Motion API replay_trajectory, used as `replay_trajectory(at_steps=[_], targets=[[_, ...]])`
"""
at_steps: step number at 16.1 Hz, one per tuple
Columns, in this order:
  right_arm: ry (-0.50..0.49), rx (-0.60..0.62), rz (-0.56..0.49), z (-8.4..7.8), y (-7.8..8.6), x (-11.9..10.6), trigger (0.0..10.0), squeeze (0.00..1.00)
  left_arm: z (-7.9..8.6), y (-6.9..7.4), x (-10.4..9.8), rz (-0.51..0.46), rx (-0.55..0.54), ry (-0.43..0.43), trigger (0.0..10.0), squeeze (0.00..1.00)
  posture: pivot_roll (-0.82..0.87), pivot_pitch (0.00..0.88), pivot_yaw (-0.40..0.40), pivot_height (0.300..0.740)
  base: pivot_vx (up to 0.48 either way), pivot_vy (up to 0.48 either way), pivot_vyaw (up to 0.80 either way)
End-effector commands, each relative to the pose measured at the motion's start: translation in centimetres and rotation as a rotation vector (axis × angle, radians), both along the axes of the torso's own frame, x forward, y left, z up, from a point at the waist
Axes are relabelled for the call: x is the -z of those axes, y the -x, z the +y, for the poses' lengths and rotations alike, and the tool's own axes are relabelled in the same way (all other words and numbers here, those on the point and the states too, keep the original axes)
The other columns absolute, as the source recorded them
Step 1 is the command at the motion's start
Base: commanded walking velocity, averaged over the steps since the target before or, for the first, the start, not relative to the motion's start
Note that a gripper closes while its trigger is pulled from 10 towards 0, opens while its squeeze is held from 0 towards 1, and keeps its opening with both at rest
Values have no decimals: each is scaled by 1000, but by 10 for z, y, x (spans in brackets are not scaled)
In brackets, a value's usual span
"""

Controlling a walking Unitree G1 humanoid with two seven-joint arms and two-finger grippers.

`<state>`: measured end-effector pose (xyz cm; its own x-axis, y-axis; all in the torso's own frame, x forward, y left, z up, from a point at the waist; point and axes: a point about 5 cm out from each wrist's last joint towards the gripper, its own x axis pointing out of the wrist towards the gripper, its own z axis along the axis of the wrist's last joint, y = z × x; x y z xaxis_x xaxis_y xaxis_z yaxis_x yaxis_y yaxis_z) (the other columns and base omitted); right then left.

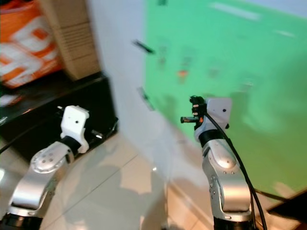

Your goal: Hang keys on a hook

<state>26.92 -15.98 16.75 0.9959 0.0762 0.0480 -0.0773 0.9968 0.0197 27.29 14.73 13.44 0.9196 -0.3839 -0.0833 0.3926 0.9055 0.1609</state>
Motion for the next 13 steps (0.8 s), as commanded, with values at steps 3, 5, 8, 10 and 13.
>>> replay_trajectory(at_steps=[3, 5, 8, 10, 13], targets=[[-12, -50, -12, 4, 4, -1, 10000, 0, -5, 0, -4, -6, 41, 4, 10000, 0, -22, 0, 42, 740, 286, 0, -477], [-8, -83, -20, 8, 5, -2, 10000, 0, -4, 0, -5, -7, 42, 1, 10000, 0, -15, 0, 40, 740, 264, 0, 0], [-12, -142, -30, 14, 6, -4, 10000, 0, -3, 4, -3, 5, 65, -16, 10000, 0, -11, 0, 39, 740, 0, 0, 0], [-12, -154, -33, 15, 5, -5, 10000, 0, -3, 6, -3, 14, 80, -16, 10000, 0, -3, 0, 36, 740, 0, 0, 0], [-27, -183, -45, 19, 0, -10, 10000, 0, -5, 12, -1, 60, 178, -36, 10000, 0, 5, 0, 32, 740, 0, 0, 0]])
